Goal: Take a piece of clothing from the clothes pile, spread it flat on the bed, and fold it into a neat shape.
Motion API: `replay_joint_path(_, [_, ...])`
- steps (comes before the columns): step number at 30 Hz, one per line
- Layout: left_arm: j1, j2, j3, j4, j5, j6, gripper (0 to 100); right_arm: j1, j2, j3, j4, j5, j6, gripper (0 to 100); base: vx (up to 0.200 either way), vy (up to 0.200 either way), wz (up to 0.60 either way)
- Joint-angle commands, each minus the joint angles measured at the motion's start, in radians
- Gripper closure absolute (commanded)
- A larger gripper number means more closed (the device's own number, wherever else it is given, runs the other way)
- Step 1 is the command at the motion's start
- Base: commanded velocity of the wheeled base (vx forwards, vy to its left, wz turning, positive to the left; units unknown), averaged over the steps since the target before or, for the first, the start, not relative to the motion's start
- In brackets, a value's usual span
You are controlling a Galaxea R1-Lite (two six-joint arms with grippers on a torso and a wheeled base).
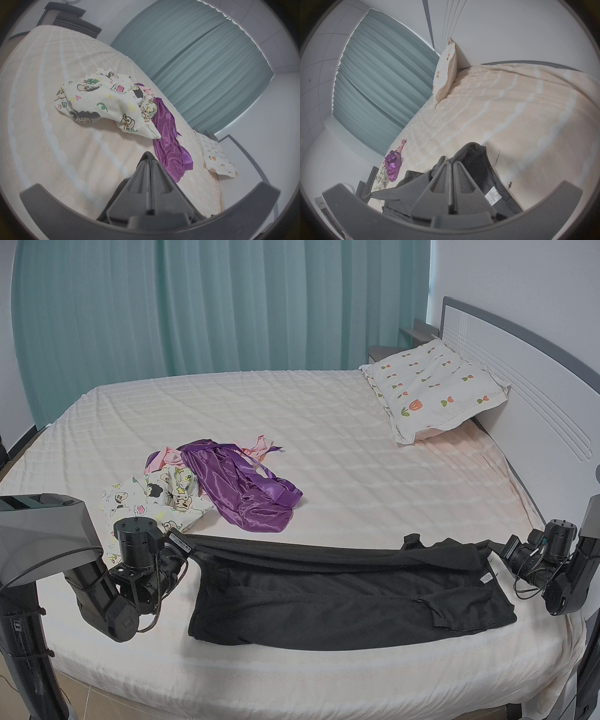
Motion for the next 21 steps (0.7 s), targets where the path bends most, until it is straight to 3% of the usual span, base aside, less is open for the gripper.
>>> replay_joint_path(1, [0.0, -0.012, 0.006, -0.002, 0.0, 0.022, 100, -0.001, -0.008, -0.006, 0.001, 0.002, 0.0, 100, 0.0, 0.0, 0.0])
replay_joint_path(11, [-0.008, -0.014, 0.003, 0.003, 0.0, 0.042, 100, -0.004, -0.009, -0.044, -0.005, 0.007, 0.005, 100, 0.0, 0.0, 0.0])
replay_joint_path(18, [-0.008, -0.03, -0.021, -0.002, -0.003, 0.071, 100, -0.034, -0.017, -0.09, 0.009, 0.011, 0.062, 100, 0.0, 0.0, 0.0])
replay_joint_path(21, [-0.008, -0.034, -0.023, -0.002, -0.009, 0.085, 100, -0.074, -0.026, -0.09, 0.026, 0.053, 0.063, 100, 0.0, 0.0, 0.0])
